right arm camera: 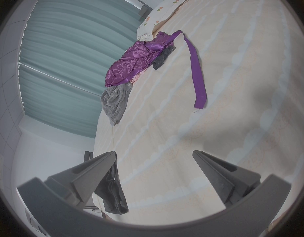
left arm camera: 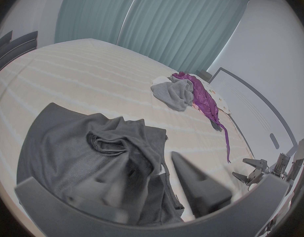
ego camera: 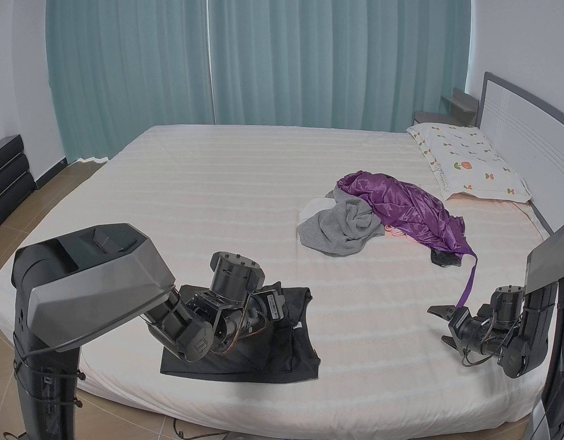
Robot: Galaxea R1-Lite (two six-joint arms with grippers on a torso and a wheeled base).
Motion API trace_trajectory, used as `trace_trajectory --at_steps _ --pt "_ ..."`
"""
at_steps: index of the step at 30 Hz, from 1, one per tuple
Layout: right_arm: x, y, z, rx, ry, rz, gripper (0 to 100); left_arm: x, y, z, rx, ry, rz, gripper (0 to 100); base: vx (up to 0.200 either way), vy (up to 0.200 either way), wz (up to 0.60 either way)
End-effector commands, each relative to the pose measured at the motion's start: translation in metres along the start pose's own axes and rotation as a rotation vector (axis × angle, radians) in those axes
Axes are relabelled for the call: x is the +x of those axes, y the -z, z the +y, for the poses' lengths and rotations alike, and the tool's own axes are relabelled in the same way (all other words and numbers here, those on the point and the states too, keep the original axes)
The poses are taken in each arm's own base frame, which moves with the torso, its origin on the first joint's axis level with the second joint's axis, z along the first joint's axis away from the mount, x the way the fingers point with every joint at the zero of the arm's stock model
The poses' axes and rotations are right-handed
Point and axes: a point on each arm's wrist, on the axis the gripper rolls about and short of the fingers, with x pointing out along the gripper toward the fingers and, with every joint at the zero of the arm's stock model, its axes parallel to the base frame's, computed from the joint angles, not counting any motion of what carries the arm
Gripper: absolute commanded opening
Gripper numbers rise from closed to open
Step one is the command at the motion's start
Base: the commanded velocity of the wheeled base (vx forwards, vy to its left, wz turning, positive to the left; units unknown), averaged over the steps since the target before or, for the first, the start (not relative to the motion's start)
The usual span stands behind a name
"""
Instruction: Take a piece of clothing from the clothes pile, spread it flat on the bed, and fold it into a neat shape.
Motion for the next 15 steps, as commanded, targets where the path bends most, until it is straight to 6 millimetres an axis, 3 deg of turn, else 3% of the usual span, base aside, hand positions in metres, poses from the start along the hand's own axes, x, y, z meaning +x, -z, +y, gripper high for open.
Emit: trace_trajectory --at_steps 1,9,15 --pt "0.0 0.0 0.0 -0.001 0.0 0.0 100 0.001 0.005 0.001 -0.002 -0.007 0.008 100 0.0 0.0 0.0" --pt "0.0 0.0 0.0 0.001 0.0 0.0 100 -0.032 -0.008 -0.002 -0.087 0.015 -0.025 100 0.0 0.0 0.0" --pt "0.0 0.0 0.0 -0.001 0.0 0.0 100 -0.053 -0.007 0.024 -0.19 -0.014 -0.032 100 0.0 0.0 0.0"
